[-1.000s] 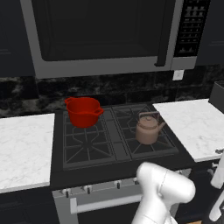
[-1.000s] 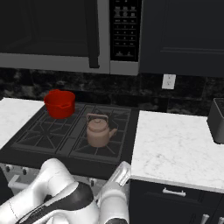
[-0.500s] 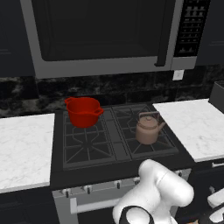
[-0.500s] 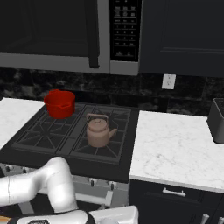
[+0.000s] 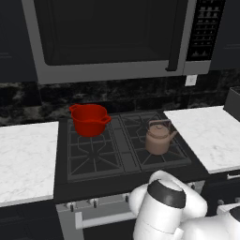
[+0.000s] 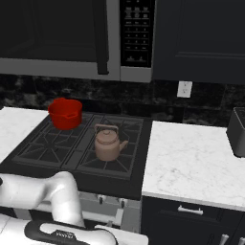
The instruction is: Pick the kettle from the counter and place it on a stove burner. Then turn the burner on.
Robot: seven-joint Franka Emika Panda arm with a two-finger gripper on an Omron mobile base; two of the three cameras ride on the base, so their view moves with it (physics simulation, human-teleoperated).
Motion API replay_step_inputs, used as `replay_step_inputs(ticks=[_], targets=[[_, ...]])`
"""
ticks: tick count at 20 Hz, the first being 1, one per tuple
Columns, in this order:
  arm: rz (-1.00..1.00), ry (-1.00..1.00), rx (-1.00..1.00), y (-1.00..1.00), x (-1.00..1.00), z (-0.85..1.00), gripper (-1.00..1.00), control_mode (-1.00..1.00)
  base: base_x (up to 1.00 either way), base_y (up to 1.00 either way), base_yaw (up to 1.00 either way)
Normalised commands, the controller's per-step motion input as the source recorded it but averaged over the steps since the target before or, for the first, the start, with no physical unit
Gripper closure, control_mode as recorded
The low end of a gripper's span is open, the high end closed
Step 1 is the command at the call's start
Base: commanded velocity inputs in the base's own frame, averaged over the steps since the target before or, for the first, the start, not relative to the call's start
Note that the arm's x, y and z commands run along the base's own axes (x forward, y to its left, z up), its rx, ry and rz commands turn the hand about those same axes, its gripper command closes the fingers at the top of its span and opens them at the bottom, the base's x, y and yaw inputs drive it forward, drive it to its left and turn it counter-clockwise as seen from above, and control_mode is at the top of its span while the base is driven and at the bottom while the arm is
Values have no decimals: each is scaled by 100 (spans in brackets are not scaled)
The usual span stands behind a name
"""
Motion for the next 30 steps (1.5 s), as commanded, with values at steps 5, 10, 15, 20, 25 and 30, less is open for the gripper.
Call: replay_step_inputs(ticks=[5,10,15,20,25,30], targets=[[0,-4,5,1,0,-10,-100,-100,0,0,0],[0,-9,0,32,4,-11,-100,-100,0,0,0],[0,-8,0,45,23,-8,-100,-100,0,0,0],[0,0,0,21,34,-1,-100,-100,0,0,0],[-2,-2,0,2,45,0,-100,-100,0,0,0],[-3,-4,0,0,45,-1,-100,-100,0,0,0]])
